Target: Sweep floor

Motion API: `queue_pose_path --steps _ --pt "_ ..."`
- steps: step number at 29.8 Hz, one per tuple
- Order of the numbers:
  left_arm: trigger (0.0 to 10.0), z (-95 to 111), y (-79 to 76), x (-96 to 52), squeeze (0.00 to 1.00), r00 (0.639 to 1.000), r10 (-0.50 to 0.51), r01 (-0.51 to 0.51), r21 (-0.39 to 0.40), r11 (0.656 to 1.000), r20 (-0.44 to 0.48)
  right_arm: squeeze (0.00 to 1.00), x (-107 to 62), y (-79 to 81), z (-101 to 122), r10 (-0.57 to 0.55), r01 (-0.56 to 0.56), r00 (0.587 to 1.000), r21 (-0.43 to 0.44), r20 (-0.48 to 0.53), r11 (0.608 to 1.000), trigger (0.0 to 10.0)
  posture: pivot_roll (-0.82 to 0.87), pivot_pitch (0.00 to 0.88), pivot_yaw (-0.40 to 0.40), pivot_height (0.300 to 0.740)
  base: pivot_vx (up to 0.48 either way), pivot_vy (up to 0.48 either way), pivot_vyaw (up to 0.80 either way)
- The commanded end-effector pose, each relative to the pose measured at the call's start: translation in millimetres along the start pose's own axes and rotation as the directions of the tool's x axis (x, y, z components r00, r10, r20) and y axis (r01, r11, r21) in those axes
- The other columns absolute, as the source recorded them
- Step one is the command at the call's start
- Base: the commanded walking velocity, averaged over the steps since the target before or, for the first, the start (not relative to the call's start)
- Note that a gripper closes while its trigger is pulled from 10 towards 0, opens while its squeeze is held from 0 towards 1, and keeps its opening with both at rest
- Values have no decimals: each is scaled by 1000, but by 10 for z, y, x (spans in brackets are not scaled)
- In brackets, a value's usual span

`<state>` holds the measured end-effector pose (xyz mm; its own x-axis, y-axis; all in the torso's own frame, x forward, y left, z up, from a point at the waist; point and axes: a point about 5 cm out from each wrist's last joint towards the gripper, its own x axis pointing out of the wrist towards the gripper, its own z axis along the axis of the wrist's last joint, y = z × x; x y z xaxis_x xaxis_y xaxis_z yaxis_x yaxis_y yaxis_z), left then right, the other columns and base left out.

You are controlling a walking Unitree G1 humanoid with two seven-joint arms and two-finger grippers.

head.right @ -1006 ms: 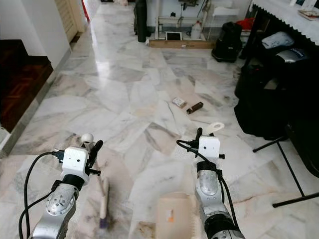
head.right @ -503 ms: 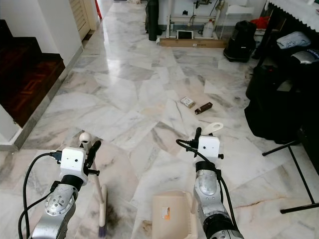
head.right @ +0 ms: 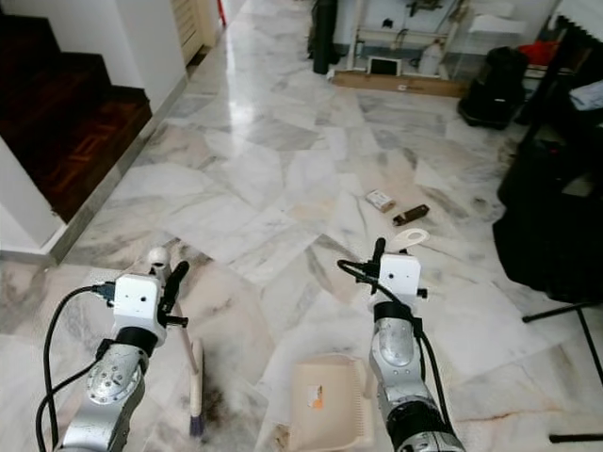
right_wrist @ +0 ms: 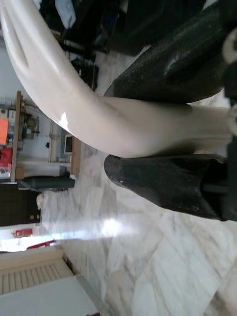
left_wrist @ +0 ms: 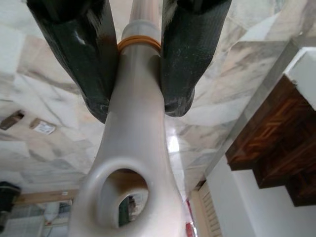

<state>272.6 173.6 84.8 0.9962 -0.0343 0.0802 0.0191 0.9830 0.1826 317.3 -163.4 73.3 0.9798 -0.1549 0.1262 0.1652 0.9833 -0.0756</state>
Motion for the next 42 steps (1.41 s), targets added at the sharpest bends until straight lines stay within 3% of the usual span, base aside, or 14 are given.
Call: queue_pose_path --steps 1,42 --pt "10000 73 -18 40 0 999 -3 3 12 1000 33 0 40 -82 53 -24 24 999 1 26 1000 10000 118 60 -21 740 375 0 0" --pt "10000 63 -19 29 0 1000 -9 8 20 1000 28 0 22 -4 18 12 -12 1000 14 3 1000 10000 125 11 -19 740 375 0 0"
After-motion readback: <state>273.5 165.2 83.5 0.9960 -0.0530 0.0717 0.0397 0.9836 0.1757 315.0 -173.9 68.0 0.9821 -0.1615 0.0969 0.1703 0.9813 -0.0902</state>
